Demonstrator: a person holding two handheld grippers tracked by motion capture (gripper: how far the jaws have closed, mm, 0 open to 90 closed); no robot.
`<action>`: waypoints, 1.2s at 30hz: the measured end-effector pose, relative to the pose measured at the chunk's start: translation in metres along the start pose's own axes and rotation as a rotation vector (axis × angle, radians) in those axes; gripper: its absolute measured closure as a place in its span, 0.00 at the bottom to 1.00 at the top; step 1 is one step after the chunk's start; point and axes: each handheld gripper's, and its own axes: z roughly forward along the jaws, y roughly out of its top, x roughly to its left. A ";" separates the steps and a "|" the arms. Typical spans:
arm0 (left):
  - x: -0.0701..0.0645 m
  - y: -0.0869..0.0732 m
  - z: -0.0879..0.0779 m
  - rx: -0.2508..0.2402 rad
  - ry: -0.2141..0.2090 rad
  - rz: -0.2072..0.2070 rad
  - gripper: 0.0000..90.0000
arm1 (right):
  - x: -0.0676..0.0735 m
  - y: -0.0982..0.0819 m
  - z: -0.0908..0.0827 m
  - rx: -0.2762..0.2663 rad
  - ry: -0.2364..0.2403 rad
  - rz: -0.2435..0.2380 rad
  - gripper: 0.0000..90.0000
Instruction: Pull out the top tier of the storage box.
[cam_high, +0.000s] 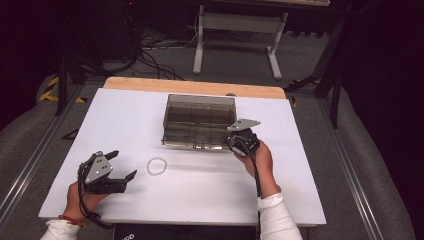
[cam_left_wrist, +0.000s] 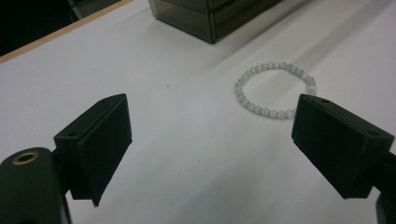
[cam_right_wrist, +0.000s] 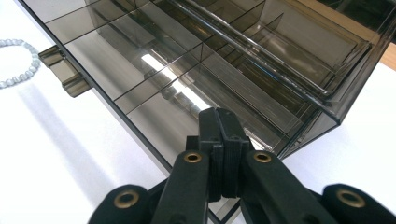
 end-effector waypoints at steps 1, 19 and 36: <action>0.000 0.000 0.000 0.000 0.001 0.000 0.14 | 0.000 0.000 0.000 0.001 0.002 -0.004 1.00; -0.001 0.001 -0.001 -0.007 -0.006 0.010 0.14 | 0.001 -0.003 -0.004 0.011 0.014 -0.021 1.00; -0.003 0.001 -0.002 -0.004 -0.008 0.012 0.14 | 0.003 -0.004 -0.008 0.000 0.008 -0.040 1.00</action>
